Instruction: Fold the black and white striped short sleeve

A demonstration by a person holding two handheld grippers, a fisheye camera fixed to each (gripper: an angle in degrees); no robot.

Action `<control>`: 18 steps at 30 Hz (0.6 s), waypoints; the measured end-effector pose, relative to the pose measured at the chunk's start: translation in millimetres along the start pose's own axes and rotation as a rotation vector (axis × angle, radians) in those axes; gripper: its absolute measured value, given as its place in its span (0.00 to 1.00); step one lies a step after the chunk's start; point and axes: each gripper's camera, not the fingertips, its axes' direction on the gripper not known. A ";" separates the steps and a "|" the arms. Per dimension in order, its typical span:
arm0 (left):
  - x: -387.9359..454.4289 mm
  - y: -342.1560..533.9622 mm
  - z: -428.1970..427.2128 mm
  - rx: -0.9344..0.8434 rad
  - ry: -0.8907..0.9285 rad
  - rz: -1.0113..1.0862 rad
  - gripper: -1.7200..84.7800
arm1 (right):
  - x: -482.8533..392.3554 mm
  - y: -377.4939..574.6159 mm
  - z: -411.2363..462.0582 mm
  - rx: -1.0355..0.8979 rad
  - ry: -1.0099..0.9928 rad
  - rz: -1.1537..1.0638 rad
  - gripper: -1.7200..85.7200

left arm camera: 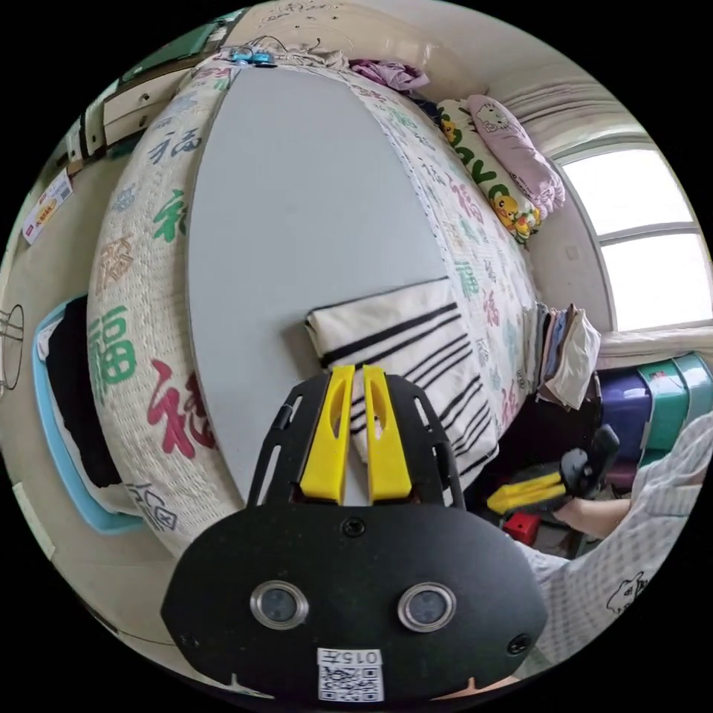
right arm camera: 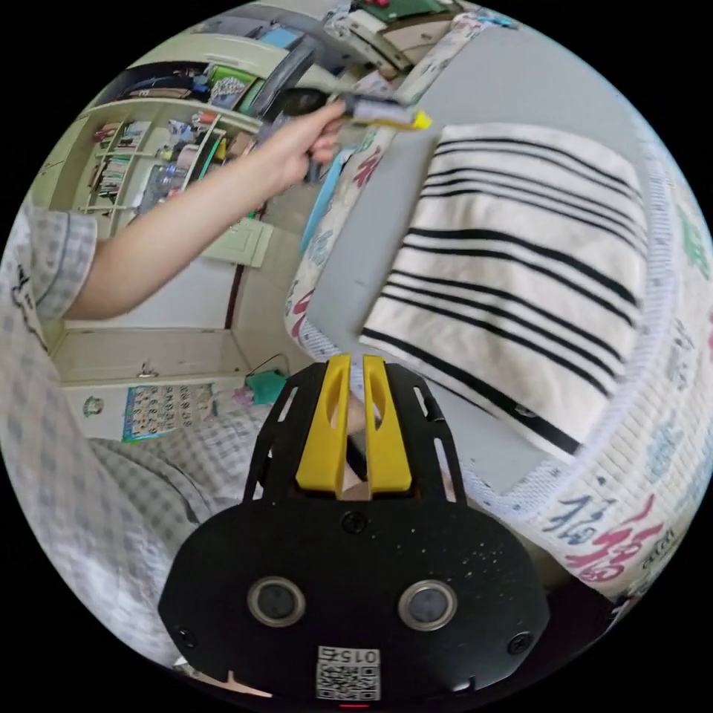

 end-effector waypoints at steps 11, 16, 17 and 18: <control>35.6 90.2 82.2 -0.256 0.036 -0.037 0.01 | 55.0 -25.5 5.7 -0.136 0.181 0.001 0.02; 32.2 89.8 82.7 -0.274 0.013 0.029 0.03 | 55.9 -37.8 -50.8 -0.006 -0.031 0.169 0.03; 26.3 86.7 73.1 -0.209 0.044 0.011 0.03 | 54.9 -39.8 -63.2 0.033 -0.051 0.170 0.03; 17.4 82.0 62.3 -0.127 0.079 -0.019 0.05 | 54.0 -46.5 -87.4 0.110 -0.054 0.178 0.05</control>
